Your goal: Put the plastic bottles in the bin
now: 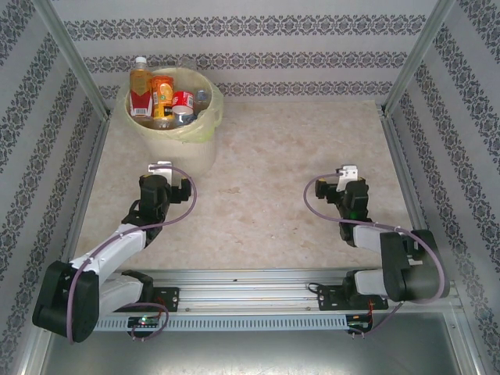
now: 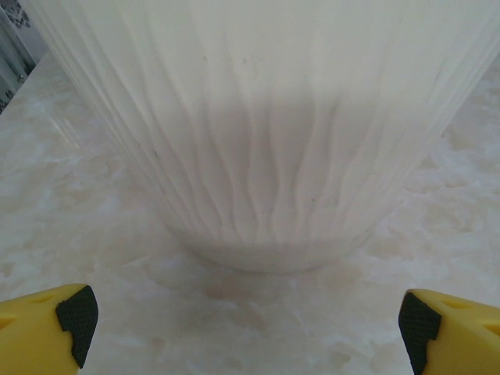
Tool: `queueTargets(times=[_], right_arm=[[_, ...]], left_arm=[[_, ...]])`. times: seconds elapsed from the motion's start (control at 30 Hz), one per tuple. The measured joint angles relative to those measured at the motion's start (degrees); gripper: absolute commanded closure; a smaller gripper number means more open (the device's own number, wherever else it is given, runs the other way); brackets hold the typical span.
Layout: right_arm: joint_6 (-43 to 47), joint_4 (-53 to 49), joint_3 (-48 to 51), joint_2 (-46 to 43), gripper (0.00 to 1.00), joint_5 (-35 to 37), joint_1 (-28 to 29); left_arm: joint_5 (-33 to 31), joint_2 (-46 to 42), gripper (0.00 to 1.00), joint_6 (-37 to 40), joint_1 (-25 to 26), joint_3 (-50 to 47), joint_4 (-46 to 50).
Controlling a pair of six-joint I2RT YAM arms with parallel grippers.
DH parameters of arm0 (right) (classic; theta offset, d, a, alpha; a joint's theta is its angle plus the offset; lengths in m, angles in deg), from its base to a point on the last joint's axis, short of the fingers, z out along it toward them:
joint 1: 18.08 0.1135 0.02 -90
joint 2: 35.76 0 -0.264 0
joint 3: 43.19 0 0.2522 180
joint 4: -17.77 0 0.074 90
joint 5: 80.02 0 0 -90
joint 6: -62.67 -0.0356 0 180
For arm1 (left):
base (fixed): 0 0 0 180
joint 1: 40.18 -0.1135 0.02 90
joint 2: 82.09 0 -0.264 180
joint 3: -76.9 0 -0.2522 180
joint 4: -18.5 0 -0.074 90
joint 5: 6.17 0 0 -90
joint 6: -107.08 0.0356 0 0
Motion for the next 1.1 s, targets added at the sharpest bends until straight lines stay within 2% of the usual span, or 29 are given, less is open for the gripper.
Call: queueTargets(times=[0.17,0.43,0.67,0.8,1.1], right_arm=[[-0.63,7.78,1.62,4.90,0.02,-0.42,-1.64],[-1.70,6.43,-3.45,8.02,0.02,3.76,-0.83],[-1.70,5.73,-4.57,8.02,0.02,4.61,-0.46],[-1.70,5.42,-4.59,8.02,0.02,4.70,-0.46],[-1.70,5.35,-4.61,8.02,0.02,5.03,-0.46]], left_arm=[[-0.04,1.14,0.00,1.11,-0.33,0.00,-2.91],[2.86,9.07,0.00,4.13,-7.56,-3.72,-14.56],[9.07,20.59,0.00,5.01,-12.76,-8.28,-31.91],[11.80,27.17,0.00,4.98,-13.94,-10.62,-40.70],[14.45,27.58,0.00,4.55,-14.95,-3.78,-37.90]])
